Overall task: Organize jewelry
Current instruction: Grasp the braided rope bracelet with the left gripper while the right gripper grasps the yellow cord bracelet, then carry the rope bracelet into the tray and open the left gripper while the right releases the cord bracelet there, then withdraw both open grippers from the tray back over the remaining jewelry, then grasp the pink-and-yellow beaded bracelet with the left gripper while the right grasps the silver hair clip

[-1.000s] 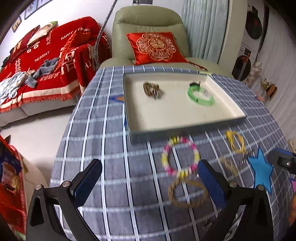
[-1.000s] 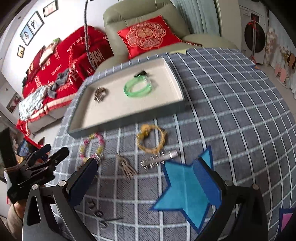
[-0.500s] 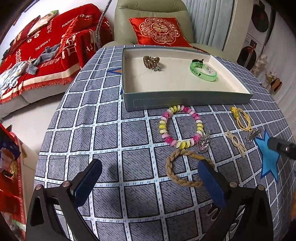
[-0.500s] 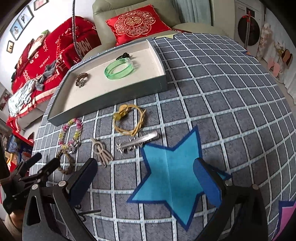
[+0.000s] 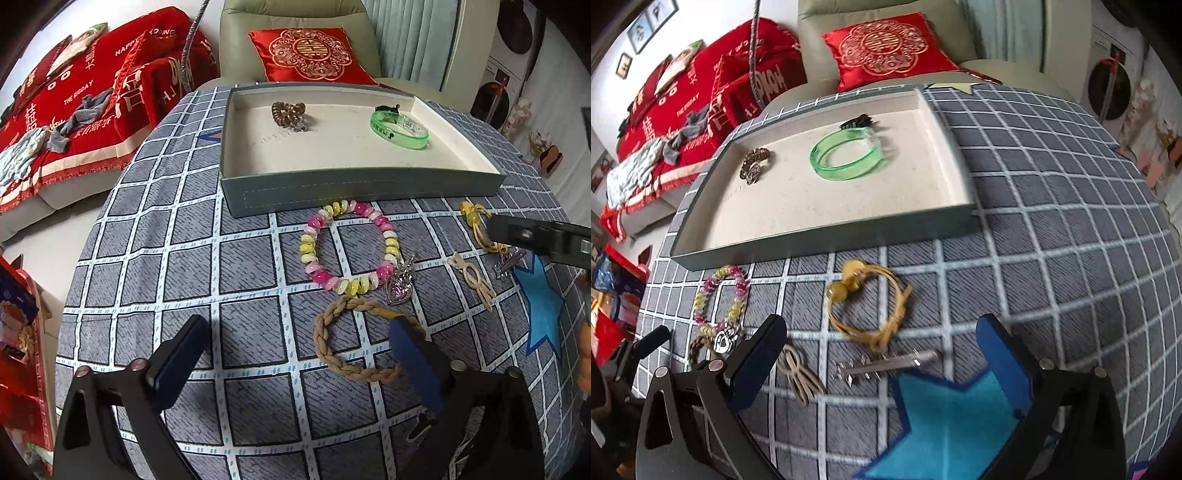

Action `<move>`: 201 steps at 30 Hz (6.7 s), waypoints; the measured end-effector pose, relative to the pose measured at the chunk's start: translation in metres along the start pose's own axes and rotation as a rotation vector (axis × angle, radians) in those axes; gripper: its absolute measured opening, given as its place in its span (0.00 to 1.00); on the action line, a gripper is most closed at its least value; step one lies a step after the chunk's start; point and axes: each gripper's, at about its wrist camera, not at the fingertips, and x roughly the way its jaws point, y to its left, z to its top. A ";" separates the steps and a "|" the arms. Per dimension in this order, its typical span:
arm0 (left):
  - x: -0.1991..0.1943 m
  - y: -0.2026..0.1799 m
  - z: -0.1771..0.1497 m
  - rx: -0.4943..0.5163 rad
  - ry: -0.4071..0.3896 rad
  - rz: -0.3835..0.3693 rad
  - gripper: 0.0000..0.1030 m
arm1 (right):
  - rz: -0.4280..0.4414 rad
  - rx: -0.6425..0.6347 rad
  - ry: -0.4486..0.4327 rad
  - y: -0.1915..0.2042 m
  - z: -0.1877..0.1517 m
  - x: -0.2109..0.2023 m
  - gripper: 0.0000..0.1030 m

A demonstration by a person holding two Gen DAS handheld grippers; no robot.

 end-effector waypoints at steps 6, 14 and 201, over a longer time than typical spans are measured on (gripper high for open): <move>-0.001 -0.005 0.001 0.022 -0.015 -0.004 0.99 | -0.072 -0.086 0.011 0.018 0.006 0.022 0.83; -0.006 -0.016 0.002 0.081 -0.032 -0.029 0.75 | -0.105 -0.156 -0.010 0.035 0.006 0.020 0.45; 0.021 0.000 0.038 0.020 -0.012 -0.002 0.89 | -0.251 0.105 -0.040 0.020 -0.035 -0.006 0.35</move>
